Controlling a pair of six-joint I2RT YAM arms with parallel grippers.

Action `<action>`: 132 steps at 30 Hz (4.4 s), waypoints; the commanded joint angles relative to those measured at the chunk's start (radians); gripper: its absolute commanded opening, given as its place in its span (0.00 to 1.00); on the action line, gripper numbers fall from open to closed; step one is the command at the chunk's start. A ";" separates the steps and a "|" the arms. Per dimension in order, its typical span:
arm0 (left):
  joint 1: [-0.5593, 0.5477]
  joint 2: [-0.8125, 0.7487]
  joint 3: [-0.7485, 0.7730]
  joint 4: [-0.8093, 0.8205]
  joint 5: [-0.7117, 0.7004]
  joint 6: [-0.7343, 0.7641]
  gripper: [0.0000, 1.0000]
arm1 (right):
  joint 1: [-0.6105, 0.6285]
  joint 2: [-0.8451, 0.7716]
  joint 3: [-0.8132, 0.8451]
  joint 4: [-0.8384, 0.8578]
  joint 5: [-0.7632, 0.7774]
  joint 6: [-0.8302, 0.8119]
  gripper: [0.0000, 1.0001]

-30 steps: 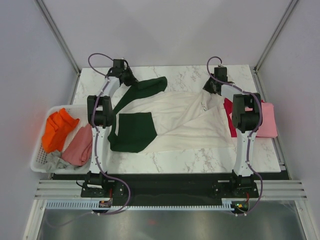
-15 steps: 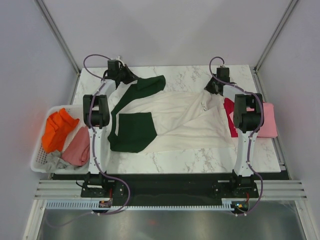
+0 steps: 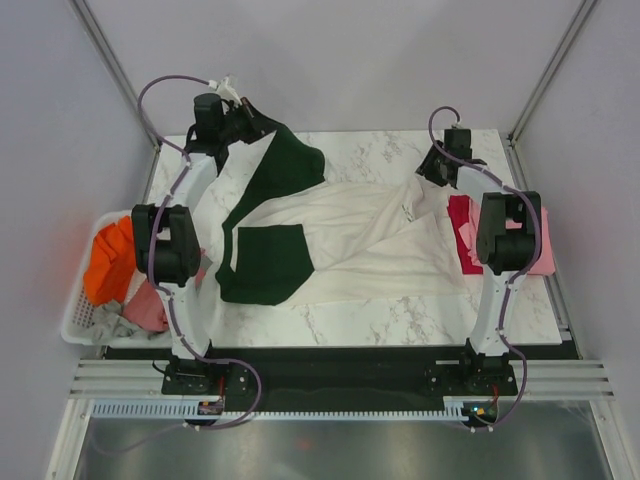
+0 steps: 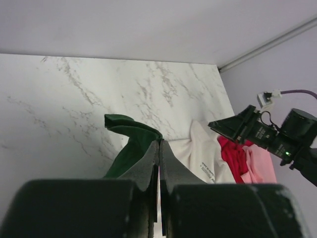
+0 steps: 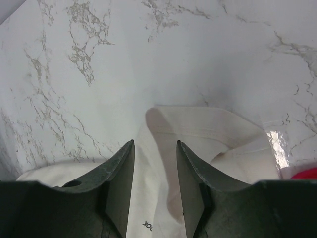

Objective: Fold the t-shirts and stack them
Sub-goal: Fold the tshirt

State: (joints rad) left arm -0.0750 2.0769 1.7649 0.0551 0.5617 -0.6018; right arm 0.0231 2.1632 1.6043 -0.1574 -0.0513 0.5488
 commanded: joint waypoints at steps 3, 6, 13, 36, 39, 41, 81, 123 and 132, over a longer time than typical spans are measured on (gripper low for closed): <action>0.000 -0.158 -0.041 0.008 -0.006 0.056 0.02 | -0.005 0.039 0.106 -0.105 -0.031 -0.044 0.53; 0.006 -0.166 -0.018 -0.031 -0.019 0.062 0.02 | -0.005 0.092 0.160 -0.131 -0.057 -0.050 0.54; 0.052 -0.181 0.030 -0.049 -0.104 0.001 0.02 | -0.005 0.190 0.253 -0.142 -0.168 -0.029 0.51; 0.147 0.160 0.312 -0.049 -0.240 -0.164 0.02 | -0.112 0.195 0.273 0.096 -0.220 0.091 0.05; 0.150 0.166 0.311 -0.046 -0.240 -0.161 0.02 | -0.121 0.196 0.252 0.098 -0.213 0.089 0.19; 0.150 0.173 0.315 -0.041 -0.233 -0.159 0.02 | -0.124 0.201 0.264 0.084 -0.220 0.088 0.44; 0.149 0.146 0.291 0.022 -0.111 -0.147 0.02 | -0.135 0.399 0.623 0.062 -0.435 0.180 0.00; 0.113 -0.449 -0.353 0.163 -0.009 0.084 0.02 | -0.218 0.096 0.040 0.398 -0.493 0.226 0.05; -0.009 -0.696 -0.784 0.209 -0.227 0.117 0.02 | -0.235 0.072 -0.009 0.397 -0.473 0.241 0.06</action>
State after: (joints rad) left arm -0.0772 1.4425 1.0805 0.2413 0.4446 -0.5461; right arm -0.1936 2.2784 1.6115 0.2131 -0.5377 0.7959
